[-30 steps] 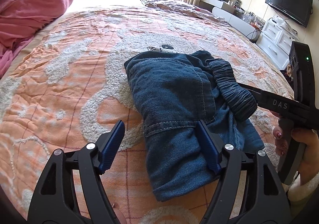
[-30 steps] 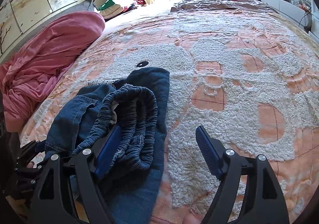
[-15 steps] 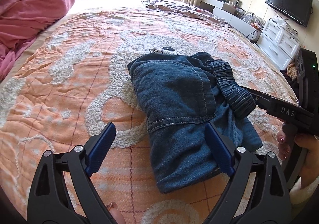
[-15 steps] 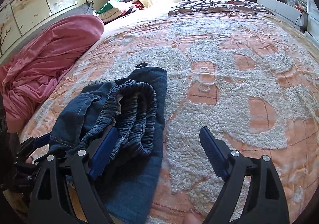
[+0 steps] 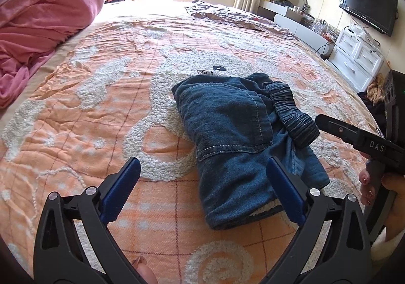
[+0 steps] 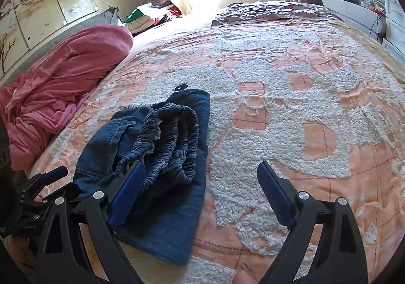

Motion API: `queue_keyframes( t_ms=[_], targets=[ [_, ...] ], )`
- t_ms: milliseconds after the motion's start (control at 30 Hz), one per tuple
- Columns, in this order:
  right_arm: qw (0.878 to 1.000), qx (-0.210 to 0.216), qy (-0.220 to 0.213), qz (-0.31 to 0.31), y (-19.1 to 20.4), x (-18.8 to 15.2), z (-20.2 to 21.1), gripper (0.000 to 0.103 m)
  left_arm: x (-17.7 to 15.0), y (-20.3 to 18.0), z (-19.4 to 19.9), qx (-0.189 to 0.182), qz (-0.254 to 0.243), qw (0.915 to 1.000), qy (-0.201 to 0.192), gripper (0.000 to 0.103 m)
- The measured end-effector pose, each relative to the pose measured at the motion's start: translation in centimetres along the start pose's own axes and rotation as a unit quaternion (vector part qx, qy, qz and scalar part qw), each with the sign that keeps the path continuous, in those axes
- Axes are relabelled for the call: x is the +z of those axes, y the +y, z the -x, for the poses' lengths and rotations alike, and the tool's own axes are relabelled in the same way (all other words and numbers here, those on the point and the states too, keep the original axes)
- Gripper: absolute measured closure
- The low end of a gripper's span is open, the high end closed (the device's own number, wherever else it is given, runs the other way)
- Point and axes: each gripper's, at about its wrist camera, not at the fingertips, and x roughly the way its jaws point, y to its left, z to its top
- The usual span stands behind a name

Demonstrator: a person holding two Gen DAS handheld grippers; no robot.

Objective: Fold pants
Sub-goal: 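Open both grippers and withdraw them from the folded bundle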

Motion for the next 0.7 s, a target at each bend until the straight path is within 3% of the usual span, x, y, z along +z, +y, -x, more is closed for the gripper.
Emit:
queue_keyframes(
  t_ms=[300,700],
  targets=[
    [1.000,-0.007,-0.020,0.018,0.5,-1.6,2.9,0.007,-1.2,0.7,2.3,0.028,0.007,0.9995,-0.013,0.010],
    [0.998,-0.019,-0.041,0.048,1.8,-5.7,6.9,0.005,-5.1,0.3,4.8,0.038,0.015,0.9992,-0.002,0.010]
  ],
)
